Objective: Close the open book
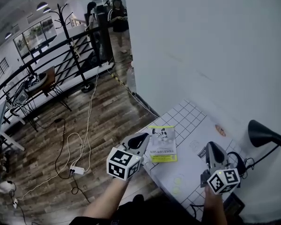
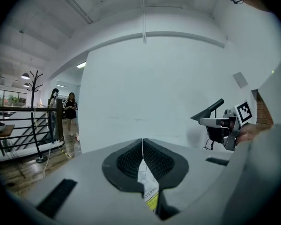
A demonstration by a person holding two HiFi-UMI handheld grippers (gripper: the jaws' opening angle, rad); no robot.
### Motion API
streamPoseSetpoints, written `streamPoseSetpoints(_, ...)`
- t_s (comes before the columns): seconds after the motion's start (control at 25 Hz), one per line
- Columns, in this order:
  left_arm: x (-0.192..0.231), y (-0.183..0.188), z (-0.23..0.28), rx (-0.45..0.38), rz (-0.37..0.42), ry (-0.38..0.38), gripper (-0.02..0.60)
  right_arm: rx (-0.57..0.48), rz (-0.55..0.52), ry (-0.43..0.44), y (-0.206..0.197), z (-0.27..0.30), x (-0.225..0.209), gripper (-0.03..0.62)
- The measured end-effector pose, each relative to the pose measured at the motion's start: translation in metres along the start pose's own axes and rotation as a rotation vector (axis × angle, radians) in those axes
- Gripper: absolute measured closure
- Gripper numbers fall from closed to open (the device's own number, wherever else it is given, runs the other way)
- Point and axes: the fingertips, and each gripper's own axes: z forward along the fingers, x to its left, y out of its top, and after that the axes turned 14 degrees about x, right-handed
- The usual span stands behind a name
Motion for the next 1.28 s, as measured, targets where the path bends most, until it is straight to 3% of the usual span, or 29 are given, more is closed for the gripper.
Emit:
streamPoseSetpoints(0.24, -0.026, 0.007, -0.003, -0.026, 0.016, 0.004, 0.569, -0.037, -0.027, 0.035, 0.006, -0.034, -0.004, 0.589)
streamPoseSetpoints(0.56, -0.036, 0.000, 0.013, -0.006, 0.016, -0.001, 0.569, -0.024, -0.051, -0.016, -0.004, -0.055, -0.028, 0.591)
streamPoseSetpoints(1.28, -0.030, -0.002, 0.022, 0.010, 0.014, -0.018, 0.569, -0.014, -0.049, 0.019, -0.004, -0.045, -0.021, 0.591)
